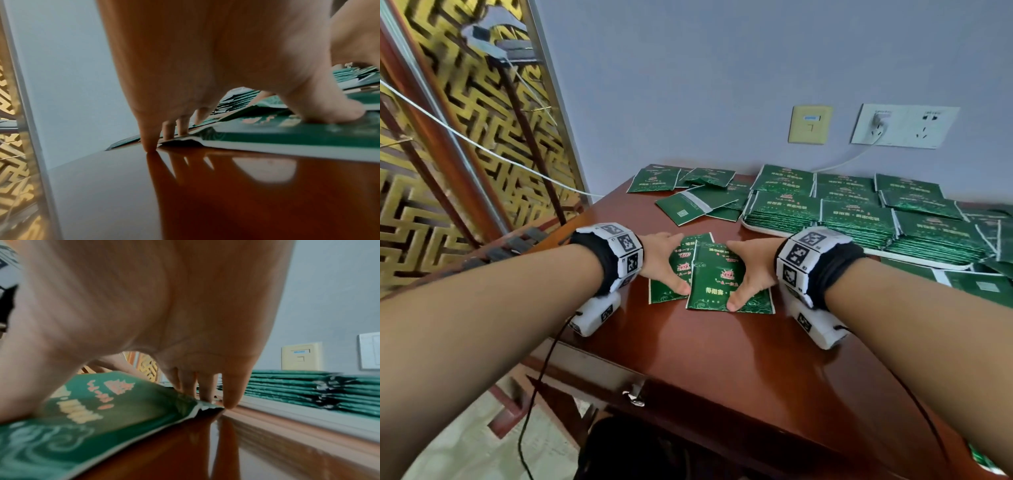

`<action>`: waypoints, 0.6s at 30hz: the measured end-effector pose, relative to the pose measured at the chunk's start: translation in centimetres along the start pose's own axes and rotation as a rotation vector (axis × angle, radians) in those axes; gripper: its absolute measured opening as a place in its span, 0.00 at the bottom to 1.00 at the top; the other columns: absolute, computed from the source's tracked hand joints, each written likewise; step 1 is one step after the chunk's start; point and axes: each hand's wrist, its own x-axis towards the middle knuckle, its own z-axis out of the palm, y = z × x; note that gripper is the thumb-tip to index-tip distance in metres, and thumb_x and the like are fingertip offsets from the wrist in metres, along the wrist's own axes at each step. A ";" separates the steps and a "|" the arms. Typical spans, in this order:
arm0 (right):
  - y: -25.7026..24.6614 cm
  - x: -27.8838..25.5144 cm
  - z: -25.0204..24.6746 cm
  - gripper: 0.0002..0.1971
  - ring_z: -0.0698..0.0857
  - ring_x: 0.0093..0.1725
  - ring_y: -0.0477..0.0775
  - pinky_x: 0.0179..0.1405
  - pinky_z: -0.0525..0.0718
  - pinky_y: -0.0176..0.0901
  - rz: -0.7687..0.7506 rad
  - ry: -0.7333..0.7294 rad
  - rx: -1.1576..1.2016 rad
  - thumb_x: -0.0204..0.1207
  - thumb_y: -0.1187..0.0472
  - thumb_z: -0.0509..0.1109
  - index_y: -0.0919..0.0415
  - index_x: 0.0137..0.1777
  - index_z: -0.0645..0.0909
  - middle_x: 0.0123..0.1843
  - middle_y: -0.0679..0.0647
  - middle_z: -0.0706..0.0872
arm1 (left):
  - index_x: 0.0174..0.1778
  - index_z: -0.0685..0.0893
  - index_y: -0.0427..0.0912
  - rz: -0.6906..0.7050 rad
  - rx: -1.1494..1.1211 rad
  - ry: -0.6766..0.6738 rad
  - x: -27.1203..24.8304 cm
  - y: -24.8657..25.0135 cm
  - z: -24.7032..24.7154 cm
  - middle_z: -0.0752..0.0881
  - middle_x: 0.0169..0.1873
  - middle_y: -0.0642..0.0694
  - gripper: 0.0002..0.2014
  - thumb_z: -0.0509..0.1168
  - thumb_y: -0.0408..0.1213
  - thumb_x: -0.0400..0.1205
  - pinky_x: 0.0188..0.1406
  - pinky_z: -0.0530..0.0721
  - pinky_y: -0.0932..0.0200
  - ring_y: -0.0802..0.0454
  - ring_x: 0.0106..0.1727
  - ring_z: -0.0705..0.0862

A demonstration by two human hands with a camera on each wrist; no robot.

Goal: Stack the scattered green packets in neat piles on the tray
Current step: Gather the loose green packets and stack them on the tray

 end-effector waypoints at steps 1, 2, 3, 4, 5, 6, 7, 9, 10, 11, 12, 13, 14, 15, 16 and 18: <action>0.1 0.2 -0.1 0.60 0.74 0.73 0.54 0.74 0.70 0.53 -0.011 0.018 0.006 0.55 0.36 0.82 0.54 0.83 0.54 0.76 0.50 0.73 | 0.85 0.43 0.45 0.003 0.024 0.004 0.1 0.1 -0.1 0.50 0.84 0.48 0.60 0.73 0.64 0.68 0.81 0.57 0.47 0.48 0.83 0.54; 0.3 0.3 -0.1 0.57 0.77 0.70 0.53 0.72 0.73 0.53 -0.024 0.039 0.011 0.55 0.36 0.82 0.53 0.81 0.59 0.72 0.49 0.77 | 0.85 0.43 0.45 0.008 0.042 0.012 0.1 0.1 -0.2 0.52 0.84 0.47 0.59 0.73 0.65 0.68 0.80 0.58 0.47 0.47 0.83 0.55; 0.4 0.3 -0.2 0.53 0.80 0.66 0.52 0.70 0.75 0.52 -0.034 0.059 0.013 0.54 0.37 0.82 0.51 0.79 0.63 0.68 0.48 0.80 | 0.85 0.44 0.44 0.011 0.050 0.018 0.2 0.1 -0.3 0.53 0.83 0.47 0.59 0.73 0.64 0.69 0.79 0.59 0.47 0.47 0.83 0.57; 0.5 0.2 -0.2 0.50 0.82 0.62 0.51 0.68 0.77 0.52 -0.039 0.084 0.010 0.54 0.37 0.82 0.50 0.76 0.67 0.63 0.46 0.82 | 0.85 0.46 0.44 0.016 0.053 0.022 0.1 0.1 -0.3 0.55 0.83 0.47 0.58 0.73 0.64 0.68 0.79 0.60 0.48 0.47 0.82 0.59; 0.6 0.1 -0.3 0.47 0.83 0.59 0.51 0.65 0.79 0.52 -0.039 0.119 -0.002 0.54 0.37 0.82 0.50 0.73 0.70 0.60 0.46 0.84 | 0.85 0.50 0.44 0.025 0.053 0.027 0.1 0.0 -0.5 0.59 0.81 0.47 0.57 0.74 0.63 0.68 0.77 0.63 0.48 0.46 0.80 0.63; 0.6 0.0 -0.4 0.43 0.84 0.56 0.51 0.63 0.81 0.51 -0.039 0.164 -0.020 0.55 0.38 0.82 0.50 0.70 0.73 0.57 0.45 0.85 | 0.84 0.56 0.44 0.040 0.052 0.040 -0.1 -0.1 -0.6 0.66 0.77 0.47 0.54 0.75 0.62 0.67 0.75 0.67 0.49 0.47 0.76 0.68; 0.6 -0.2 -0.6 0.38 0.85 0.54 0.51 0.60 0.82 0.49 -0.036 0.210 -0.035 0.57 0.39 0.82 0.50 0.66 0.76 0.55 0.46 0.86 | 0.80 0.64 0.44 0.058 0.052 0.058 -0.3 -0.2 -0.8 0.73 0.71 0.47 0.49 0.77 0.60 0.67 0.71 0.73 0.51 0.47 0.71 0.74; 0.7 -0.5 -1.1 0.29 0.86 0.51 0.51 0.55 0.84 0.46 -0.031 0.272 -0.037 0.60 0.43 0.82 0.51 0.60 0.80 0.51 0.46 0.88 | 0.64 0.78 0.45 0.092 0.061 0.105 -0.8 -0.5 -1.3 0.83 0.55 0.49 0.32 0.79 0.53 0.67 0.57 0.79 0.55 0.49 0.57 0.82; 0.8 -0.7 -1.5 0.27 0.87 0.49 0.51 0.54 0.84 0.45 -0.027 0.285 -0.026 0.61 0.44 0.81 0.53 0.58 0.82 0.49 0.47 0.88 | 0.56 0.81 0.45 0.098 0.071 0.129 -1.1 -0.7 -1.6 0.85 0.49 0.50 0.25 0.79 0.50 0.68 0.51 0.80 0.56 0.49 0.52 0.84; 0.9 -0.9 -1.8 0.24 0.87 0.47 0.51 0.53 0.84 0.45 -0.020 0.291 -0.002 0.62 0.45 0.81 0.54 0.56 0.83 0.48 0.47 0.89 | 0.51 0.82 0.44 0.099 0.072 0.153 -1.3 -0.9 -1.9 0.85 0.45 0.50 0.20 0.78 0.47 0.69 0.47 0.79 0.57 0.50 0.48 0.84; 1.1 -1.2 -2.2 0.21 0.87 0.45 0.50 0.51 0.84 0.43 -0.007 0.294 0.037 0.63 0.47 0.82 0.54 0.54 0.85 0.47 0.47 0.89 | 0.48 0.83 0.44 0.096 0.061 0.174 -1.6 -1.2 -2.1 0.86 0.43 0.50 0.16 0.78 0.45 0.71 0.45 0.78 0.58 0.50 0.46 0.84; 1.4 -1.4 -2.6 0.19 0.87 0.44 0.49 0.50 0.83 0.40 0.002 0.293 0.088 0.63 0.50 0.82 0.54 0.52 0.85 0.46 0.47 0.89 | 0.46 0.84 0.43 0.092 0.033 0.189 -1.7 -1.5 -2.4 0.87 0.42 0.51 0.12 0.77 0.43 0.72 0.45 0.79 0.58 0.51 0.46 0.84; 1.6 -1.7 -3.0 0.17 0.87 0.43 0.49 0.48 0.83 0.39 0.012 0.280 0.142 0.63 0.53 0.83 0.55 0.50 0.85 0.45 0.47 0.89 | 0.47 0.86 0.43 0.089 -0.010 0.194 -1.9 -1.9 -2.6 0.88 0.42 0.51 0.10 0.77 0.41 0.73 0.48 0.81 0.57 0.51 0.46 0.85; 1.8 -1.9 -3.3 0.16 0.88 0.43 0.50 0.49 0.83 0.40 0.017 0.251 0.194 0.63 0.56 0.83 0.55 0.49 0.86 0.44 0.48 0.90 | 0.48 0.87 0.44 0.084 -0.067 0.190 -2.0 -2.3 -2.8 0.89 0.43 0.51 0.10 0.76 0.39 0.73 0.52 0.82 0.57 0.52 0.47 0.86; 2.0 -2.2 -3.6 0.15 0.89 0.43 0.51 0.50 0.84 0.42 0.019 0.209 0.241 0.62 0.58 0.84 0.56 0.48 0.86 0.44 0.49 0.91 | 0.49 0.88 0.44 0.081 -0.140 0.183 -2.2 -2.6 -2.9 0.90 0.43 0.52 0.10 0.76 0.37 0.73 0.56 0.81 0.57 0.53 0.48 0.87; 2.0 -2.6 -3.9 0.14 0.90 0.44 0.53 0.50 0.85 0.45 0.039 0.126 0.268 0.61 0.59 0.84 0.56 0.45 0.86 0.42 0.50 0.91 | 0.50 0.89 0.46 0.082 -0.262 0.153 -2.5 -2.9 -3.0 0.91 0.43 0.54 0.11 0.77 0.35 0.73 0.59 0.80 0.57 0.56 0.49 0.88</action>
